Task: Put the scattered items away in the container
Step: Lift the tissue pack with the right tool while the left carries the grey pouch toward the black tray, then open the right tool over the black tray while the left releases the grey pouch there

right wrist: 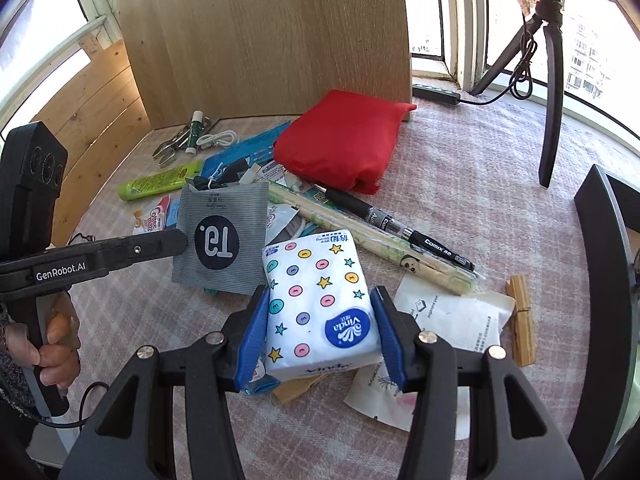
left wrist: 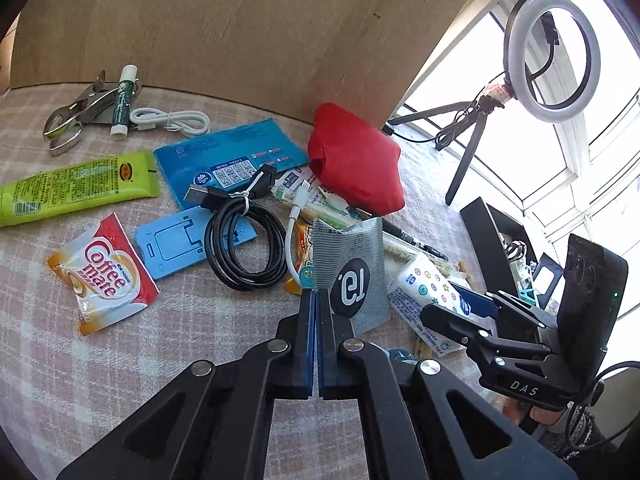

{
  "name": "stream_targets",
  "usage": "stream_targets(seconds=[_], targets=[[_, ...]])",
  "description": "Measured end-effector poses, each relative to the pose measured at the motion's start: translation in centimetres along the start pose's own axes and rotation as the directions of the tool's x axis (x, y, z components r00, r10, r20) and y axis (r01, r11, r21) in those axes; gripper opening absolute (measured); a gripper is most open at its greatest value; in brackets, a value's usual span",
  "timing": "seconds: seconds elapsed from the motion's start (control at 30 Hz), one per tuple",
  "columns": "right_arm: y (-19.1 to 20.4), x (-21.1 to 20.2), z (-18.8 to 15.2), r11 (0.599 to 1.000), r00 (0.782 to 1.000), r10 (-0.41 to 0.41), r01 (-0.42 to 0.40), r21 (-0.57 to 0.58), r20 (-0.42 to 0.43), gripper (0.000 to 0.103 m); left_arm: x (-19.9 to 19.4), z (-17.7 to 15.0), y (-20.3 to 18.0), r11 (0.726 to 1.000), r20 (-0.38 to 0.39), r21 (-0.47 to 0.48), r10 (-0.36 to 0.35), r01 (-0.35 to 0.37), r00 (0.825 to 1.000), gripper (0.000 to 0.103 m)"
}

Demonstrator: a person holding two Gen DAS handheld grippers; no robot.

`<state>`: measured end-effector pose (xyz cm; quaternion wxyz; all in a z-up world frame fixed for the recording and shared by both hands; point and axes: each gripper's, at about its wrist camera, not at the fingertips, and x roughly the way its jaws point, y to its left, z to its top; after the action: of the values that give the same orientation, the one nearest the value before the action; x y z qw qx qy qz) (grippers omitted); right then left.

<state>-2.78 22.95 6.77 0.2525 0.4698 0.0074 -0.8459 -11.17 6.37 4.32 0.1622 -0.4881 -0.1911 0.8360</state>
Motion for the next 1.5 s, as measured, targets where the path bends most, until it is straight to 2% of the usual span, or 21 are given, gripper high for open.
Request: stream_targets(seconds=[0.23,0.37,0.47,0.6,0.8,1.0,1.1,1.3,1.33,1.37,1.4,1.43,1.5], targets=[[-1.3,-4.0,-1.0,0.998,0.996,-0.034,0.029,0.064,0.081,0.049,-2.1,0.5,-2.7,0.999,0.039,0.037,-0.037,0.036,0.999,0.000],[-3.4,-7.3,-2.1,0.988,0.989,-0.062,0.042,0.149,0.136,0.049,-2.6,1.2,-6.1,0.993,0.048,0.097,-0.080,0.075,0.996,0.000],[-5.6,-10.4,-3.1,0.975,0.976,-0.117,0.078,0.208,0.181,0.050,-2.4,1.6,-9.6,0.982,0.042,0.157,-0.114,0.106,0.993,0.000],[-9.1,-14.8,-4.8,0.942,0.949,-0.219,0.145,0.303,0.228,0.050,-1.7,1.7,-14.9,0.957,0.022,0.243,-0.171,0.161,0.985,0.000],[-14.1,-21.0,-8.2,0.854,0.876,-0.417,0.287,0.435,0.242,0.050,0.2,0.4,-23.2,0.901,-0.032,0.366,-0.237,0.232,0.971,0.000],[-17.9,-25.2,-11.2,0.773,0.821,-0.521,0.339,0.536,0.233,0.050,2.6,-1.8,-29.9,0.842,-0.084,0.467,-0.261,0.269,0.962,0.000],[-18.8,-26.2,-12.3,0.744,0.801,-0.554,0.356,0.566,0.224,0.050,3.7,-2.9,-32.4,0.821,-0.111,0.495,-0.265,0.284,0.958,0.000],[-20.0,-27.1,-13.3,0.706,0.783,-0.583,0.358,0.611,0.215,0.051,4.6,-4.3,-35.7,0.791,-0.131,0.543,-0.253,0.283,0.959,0.001],[-20.2,-27.2,-13.3,0.704,0.783,-0.584,0.358,0.614,0.215,0.053,4.8,-4.4,-36.0,0.789,-0.139,0.547,-0.242,0.278,0.960,0.010],[-20.2,-27.3,-13.4,0.699,0.778,-0.592,0.364,0.615,0.212,0.056,5.1,-4.5,-36.1,0.791,-0.148,0.548,-0.229,0.272,0.962,0.034],[-20.1,-27.5,-13.5,0.687,0.769,-0.607,0.382,0.618,0.199,0.068,5.1,-4.6,-36.2,0.791,-0.142,0.551,-0.225,0.266,0.964,0.045],[-20.0,-27.5,-13.4,0.671,0.756,-0.627,0.404,0.621,0.186,0.074,4.8,-4.6,-35.9,0.791,-0.123,0.555,-0.229,0.258,0.966,0.051],[-19.6,-27.8,-13.5,0.665,0.739,-0.646,0.421,0.617,0.192,0.077,4.5,-4.6,-35.6,0.791,-0.104,0.562,-0.224,0.243,0.969,0.050]])
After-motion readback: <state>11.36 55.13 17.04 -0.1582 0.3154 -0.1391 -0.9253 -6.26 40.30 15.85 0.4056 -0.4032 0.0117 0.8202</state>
